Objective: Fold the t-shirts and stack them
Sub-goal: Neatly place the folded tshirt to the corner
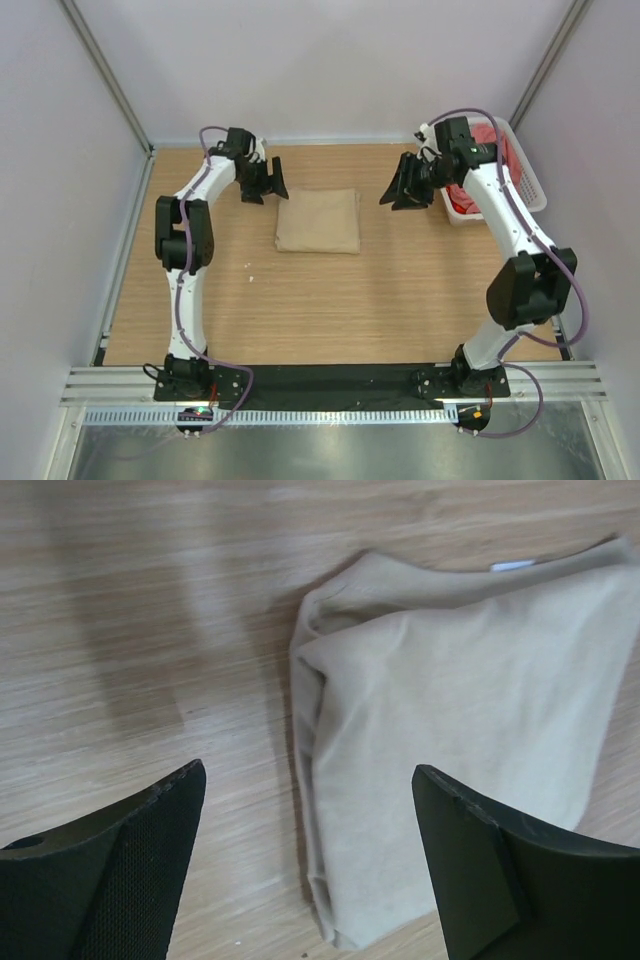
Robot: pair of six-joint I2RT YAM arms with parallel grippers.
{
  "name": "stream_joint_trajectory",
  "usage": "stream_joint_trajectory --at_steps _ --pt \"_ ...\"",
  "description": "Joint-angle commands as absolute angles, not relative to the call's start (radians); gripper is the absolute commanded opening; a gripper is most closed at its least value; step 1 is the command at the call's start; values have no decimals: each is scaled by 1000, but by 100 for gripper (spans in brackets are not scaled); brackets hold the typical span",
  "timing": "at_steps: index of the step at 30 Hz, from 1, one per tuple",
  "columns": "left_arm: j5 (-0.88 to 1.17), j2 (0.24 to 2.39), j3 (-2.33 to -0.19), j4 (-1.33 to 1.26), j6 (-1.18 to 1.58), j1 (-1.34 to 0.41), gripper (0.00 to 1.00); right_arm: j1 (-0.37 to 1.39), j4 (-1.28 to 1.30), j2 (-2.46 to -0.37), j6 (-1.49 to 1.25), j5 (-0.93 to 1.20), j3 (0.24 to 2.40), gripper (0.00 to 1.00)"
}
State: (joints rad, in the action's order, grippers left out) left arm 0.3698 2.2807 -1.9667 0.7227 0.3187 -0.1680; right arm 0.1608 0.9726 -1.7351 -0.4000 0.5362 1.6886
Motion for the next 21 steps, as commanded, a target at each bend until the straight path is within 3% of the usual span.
stream_joint_trajectory --at_steps 1,8,15,21 --pt "390 2284 -1933 655 284 -175 84 161 970 -1646 -377 531 1560 46" --pt "295 2316 -1898 594 316 -245 75 161 931 -1525 -385 552 1367 46" --pt "238 2390 -1902 603 396 -281 67 161 917 -1505 -373 575 1335 45" --pt "195 2418 -1908 607 445 -287 53 163 891 -1483 -396 610 1305 45"
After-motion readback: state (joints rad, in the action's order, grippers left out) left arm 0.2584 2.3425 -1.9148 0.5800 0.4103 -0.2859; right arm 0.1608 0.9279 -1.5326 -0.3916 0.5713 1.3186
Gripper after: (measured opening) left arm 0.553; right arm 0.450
